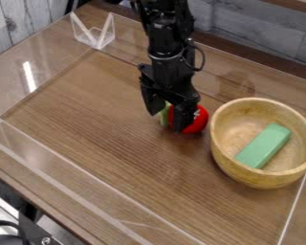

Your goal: Move the red fruit to the left

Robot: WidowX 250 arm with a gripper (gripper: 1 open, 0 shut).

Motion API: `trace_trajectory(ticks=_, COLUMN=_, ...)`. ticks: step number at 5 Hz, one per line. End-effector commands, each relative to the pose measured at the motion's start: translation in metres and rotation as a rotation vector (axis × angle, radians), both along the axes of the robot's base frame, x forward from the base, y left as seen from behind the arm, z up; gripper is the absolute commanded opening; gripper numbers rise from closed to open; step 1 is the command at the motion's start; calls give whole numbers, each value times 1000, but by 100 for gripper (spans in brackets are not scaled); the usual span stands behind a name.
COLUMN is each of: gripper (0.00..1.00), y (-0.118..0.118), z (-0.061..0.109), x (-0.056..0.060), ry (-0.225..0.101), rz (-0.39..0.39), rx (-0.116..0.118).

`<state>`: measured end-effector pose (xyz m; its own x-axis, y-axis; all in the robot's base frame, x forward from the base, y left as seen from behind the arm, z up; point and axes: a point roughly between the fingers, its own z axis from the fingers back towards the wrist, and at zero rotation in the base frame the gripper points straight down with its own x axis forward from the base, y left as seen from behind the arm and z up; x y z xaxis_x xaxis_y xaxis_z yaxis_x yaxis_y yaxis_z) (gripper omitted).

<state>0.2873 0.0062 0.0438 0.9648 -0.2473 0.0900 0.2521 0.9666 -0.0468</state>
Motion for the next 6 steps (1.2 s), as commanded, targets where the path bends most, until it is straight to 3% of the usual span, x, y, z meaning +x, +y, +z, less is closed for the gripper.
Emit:
trace_trajectory(ticks=1, gripper=100, y=7, z=4, x=13, ry=-56, rz=-11, rx=4)
trace_trajectory(ticks=3, gripper=100, y=-19, z=16, x=23, ry=-63, rz=106, rx=-9)
trace_trajectory(ticks=5, gripper=100, y=-8, z=15, x=35, ry=-63, rz=196, rx=-6)
trace_trajectory(ticks=6, gripper=100, y=-11, z=22, x=41, ry=-61, rz=157, rx=-6)
